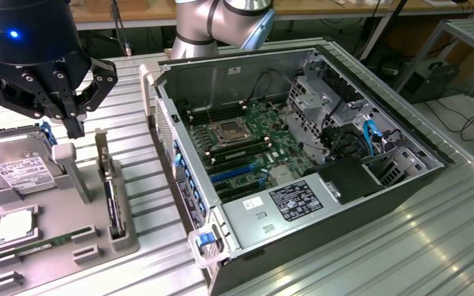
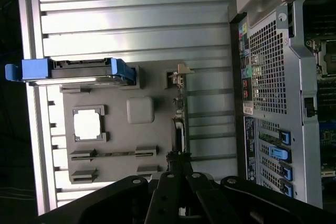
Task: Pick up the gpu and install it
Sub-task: 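Pick up the gpu and move the gpu toward the slot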
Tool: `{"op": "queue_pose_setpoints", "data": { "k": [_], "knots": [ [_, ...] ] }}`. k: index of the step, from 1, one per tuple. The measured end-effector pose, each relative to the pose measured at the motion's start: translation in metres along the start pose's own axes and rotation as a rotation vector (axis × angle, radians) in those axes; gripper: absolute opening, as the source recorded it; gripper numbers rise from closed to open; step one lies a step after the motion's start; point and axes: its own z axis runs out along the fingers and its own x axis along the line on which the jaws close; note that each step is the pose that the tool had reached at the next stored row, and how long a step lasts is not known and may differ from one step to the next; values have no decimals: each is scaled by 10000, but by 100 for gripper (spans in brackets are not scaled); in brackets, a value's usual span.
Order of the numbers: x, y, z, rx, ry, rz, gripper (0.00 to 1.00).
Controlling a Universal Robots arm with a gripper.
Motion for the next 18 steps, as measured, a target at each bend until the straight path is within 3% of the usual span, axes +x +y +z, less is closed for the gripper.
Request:
{"op": "queue_pose_setpoints", "data": {
  "k": [3, 8, 11, 18],
  "knots": [
    [1, -3, 0, 2, 0, 1, 11],
    [-1, -10, 4, 19, 0, -17, 36],
    [1, -12, 51, 10, 17, -428, 55],
    [-22, -18, 184, 13, 65, -588, 55]
  ]
}}
